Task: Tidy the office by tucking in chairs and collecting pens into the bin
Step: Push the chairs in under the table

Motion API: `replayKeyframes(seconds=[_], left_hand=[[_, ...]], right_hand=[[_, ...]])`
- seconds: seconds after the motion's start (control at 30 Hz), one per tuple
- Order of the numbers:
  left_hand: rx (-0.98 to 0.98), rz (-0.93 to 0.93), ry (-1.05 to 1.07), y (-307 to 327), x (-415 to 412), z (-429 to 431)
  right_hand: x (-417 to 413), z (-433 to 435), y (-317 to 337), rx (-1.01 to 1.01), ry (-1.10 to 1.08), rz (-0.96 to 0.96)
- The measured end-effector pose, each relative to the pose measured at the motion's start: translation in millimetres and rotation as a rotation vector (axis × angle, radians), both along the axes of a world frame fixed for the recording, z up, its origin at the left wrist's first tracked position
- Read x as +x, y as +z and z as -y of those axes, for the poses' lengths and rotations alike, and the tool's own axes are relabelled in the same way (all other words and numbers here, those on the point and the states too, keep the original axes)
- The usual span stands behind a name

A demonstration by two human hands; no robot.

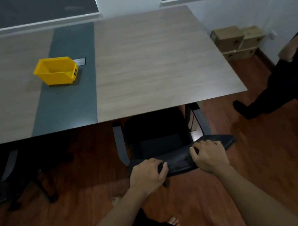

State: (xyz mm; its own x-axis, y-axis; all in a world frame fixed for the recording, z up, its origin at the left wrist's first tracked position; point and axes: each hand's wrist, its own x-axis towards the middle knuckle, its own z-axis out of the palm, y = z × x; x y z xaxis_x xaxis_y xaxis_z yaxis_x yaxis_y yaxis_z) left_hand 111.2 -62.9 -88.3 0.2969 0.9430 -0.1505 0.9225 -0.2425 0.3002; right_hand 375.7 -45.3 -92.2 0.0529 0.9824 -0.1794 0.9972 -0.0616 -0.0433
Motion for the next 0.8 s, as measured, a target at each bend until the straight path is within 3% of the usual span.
replayKeyframes(seconds=[0.8], left_hand=[[0.031, -0.048, -0.069, -6.5, 8.6, -214.5]], right_hand=[[2.2, -170.5, 2.5, -0.01, -0.192, -0.046]])
